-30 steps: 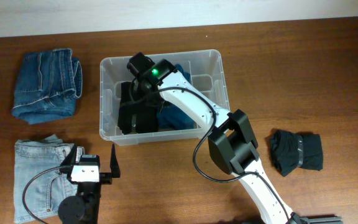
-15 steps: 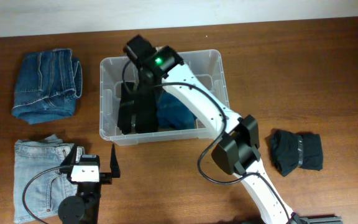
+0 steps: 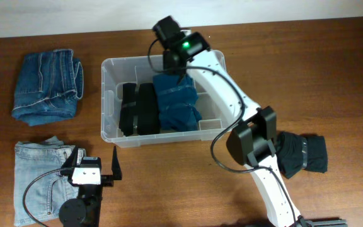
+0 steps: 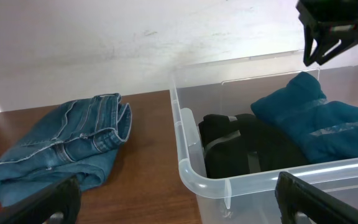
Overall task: Pack container
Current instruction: 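Release the teal garment beside the black one and press it down, then lift the right gripper out of the container toward the right, then lower the right gripper onto the folded black garment on the right, then grasp the black garment with the right gripper and lift it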
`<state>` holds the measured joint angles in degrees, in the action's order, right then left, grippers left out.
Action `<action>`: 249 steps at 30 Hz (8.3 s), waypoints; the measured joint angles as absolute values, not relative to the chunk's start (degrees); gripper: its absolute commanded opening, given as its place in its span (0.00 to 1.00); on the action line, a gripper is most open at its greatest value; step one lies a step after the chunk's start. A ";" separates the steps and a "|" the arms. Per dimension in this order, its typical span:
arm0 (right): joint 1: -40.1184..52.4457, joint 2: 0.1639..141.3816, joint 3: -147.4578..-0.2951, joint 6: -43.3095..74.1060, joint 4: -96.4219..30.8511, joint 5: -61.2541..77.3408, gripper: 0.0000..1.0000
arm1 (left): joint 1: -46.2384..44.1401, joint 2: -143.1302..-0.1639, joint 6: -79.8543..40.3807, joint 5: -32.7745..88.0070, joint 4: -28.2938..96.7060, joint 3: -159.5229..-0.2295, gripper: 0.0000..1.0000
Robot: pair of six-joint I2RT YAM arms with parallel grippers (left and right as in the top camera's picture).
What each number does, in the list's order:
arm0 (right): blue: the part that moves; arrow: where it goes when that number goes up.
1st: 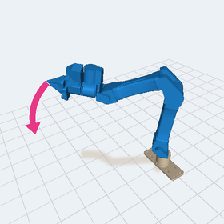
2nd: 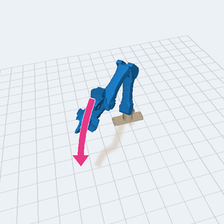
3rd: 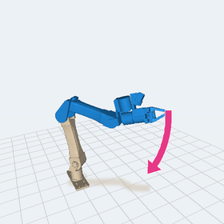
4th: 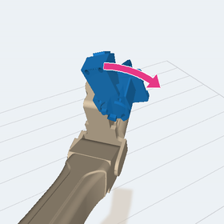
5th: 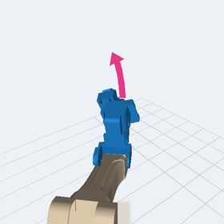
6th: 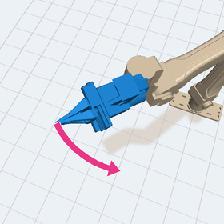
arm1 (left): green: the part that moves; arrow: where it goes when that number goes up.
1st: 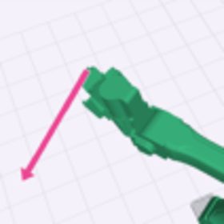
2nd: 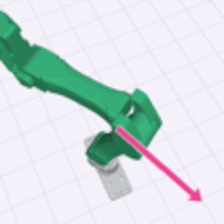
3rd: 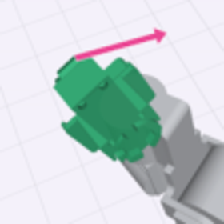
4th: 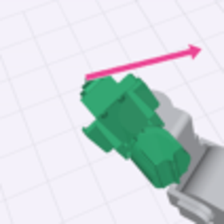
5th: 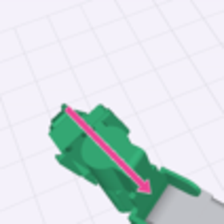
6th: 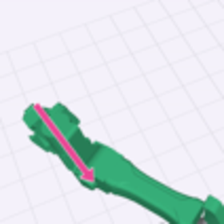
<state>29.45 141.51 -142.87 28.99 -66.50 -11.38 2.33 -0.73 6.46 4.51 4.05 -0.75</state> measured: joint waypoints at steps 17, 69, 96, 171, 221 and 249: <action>28.21 141.86 -134.72 27.75 -60.34 -5.89 0.07 | 2.33 -0.73 6.44 4.51 4.05 -0.75 0.99; 14.83 104.90 -144.70 27.20 -96.97 -14.85 0.99 | 2.33 -0.73 6.46 4.51 4.05 -0.75 0.99; -26.55 97.56 -99.90 28.53 -94.37 -11.18 0.99 | 2.33 -0.73 6.46 4.51 4.05 -0.75 0.99; -21.67 96.57 -53.25 41.65 -25.63 11.88 0.98 | 2.33 -0.73 6.46 4.51 4.05 -0.75 1.00; -30.57 110.10 -76.01 -14.72 -44.23 25.85 0.98 | 2.33 -0.73 6.46 4.51 4.05 -0.75 0.99; -32.12 117.38 -77.06 -18.50 -44.99 40.45 0.95 | 2.33 -0.73 6.46 4.51 4.05 -0.75 0.99</action>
